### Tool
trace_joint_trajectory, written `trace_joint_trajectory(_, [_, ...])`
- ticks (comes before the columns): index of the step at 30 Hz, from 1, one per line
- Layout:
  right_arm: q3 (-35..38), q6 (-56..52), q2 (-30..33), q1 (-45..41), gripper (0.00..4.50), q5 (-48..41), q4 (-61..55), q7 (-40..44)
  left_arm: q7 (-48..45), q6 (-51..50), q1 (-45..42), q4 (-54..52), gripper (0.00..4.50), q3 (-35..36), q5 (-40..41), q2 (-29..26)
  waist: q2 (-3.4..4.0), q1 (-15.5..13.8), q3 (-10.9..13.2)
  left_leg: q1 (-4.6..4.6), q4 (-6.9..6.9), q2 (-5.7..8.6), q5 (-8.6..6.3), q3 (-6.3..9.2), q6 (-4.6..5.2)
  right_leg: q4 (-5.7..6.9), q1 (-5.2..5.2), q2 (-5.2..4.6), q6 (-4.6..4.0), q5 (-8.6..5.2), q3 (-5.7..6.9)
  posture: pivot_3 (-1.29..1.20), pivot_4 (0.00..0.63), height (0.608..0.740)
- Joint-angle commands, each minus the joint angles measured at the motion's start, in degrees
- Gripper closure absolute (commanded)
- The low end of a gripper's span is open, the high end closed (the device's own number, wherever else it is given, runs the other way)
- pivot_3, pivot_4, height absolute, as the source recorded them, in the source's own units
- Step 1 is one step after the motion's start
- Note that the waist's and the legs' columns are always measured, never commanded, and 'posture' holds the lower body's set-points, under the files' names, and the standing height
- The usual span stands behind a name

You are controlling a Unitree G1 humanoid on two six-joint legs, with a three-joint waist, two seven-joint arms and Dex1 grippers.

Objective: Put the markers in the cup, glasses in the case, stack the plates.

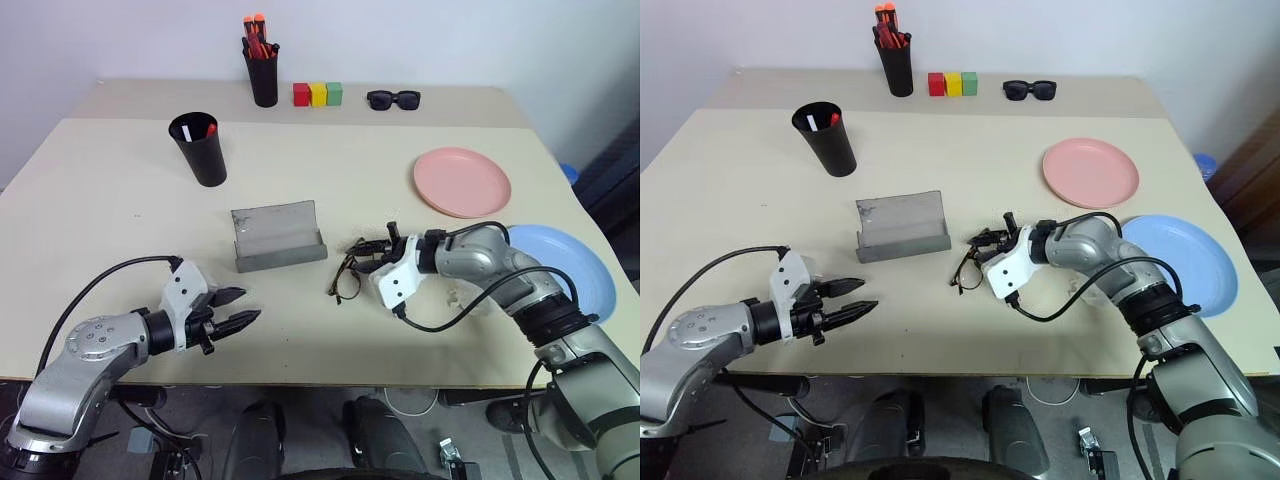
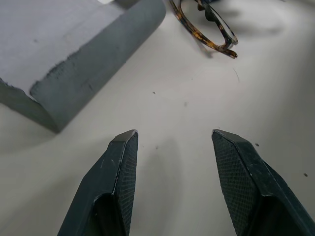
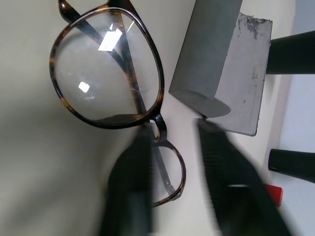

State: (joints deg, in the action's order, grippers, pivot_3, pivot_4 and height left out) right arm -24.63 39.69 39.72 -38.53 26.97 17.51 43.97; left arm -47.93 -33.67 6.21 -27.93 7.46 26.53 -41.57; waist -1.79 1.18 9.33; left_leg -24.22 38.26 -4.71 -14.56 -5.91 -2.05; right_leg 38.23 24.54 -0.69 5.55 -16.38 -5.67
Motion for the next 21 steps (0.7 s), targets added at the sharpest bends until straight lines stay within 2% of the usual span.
trace_joint_trajectory(1, [0.2, 0.3, 0.0, 0.2, 4.43, -0.3, -1.2, 0.0, 0.3, 1.5, 0.3, -2.0, 2.08, 0.1, 0.2, 0.2, 0.00, 0.0, 0.0, 0.02, 0.00, 0.00, 0.00, 0.00, 0.00, 0.00, -0.02, 0.00, 0.00, 0.00, 0.00, 0.00, 0.150, 0.722])
trace_joint_trajectory(10, [1.9, -4.2, -0.2, 1.8, 4.43, -2.7, -4.4, 0.8, 1.2, 2.1, -1.0, -0.2, 2.08, -0.5, -0.4, 0.6, 0.00, 0.0, 0.0, 0.07, 0.00, 0.00, 0.00, -0.01, 0.00, 0.00, -0.06, 0.00, 0.00, 0.00, -0.01, 0.00, 0.150, 0.722])
trace_joint_trajectory(16, [6.9, -30.0, -2.7, 5.4, 4.43, -14.1, -20.3, 9.2, 2.8, 3.2, -1.2, 1.6, 2.08, 0.9, -1.5, 1.2, 0.00, -0.1, 0.0, 0.08, -0.01, -0.01, 0.00, -0.01, 0.00, 0.03, -0.07, 0.00, 0.02, 0.01, 0.00, 0.00, 0.150, 0.722])
trace_joint_trajectory(21, [7.7, -51.6, -7.0, 1.0, 4.43, -18.1, -31.8, 11.4, 4.9, 6.3, -0.1, 4.9, 2.08, 3.6, -3.1, 1.7, 0.02, 0.0, 0.0, 0.09, -0.02, -0.02, 0.00, -0.02, 0.00, 0.04, -0.05, 0.01, 0.01, 0.01, 0.00, 0.00, 0.150, 0.722])
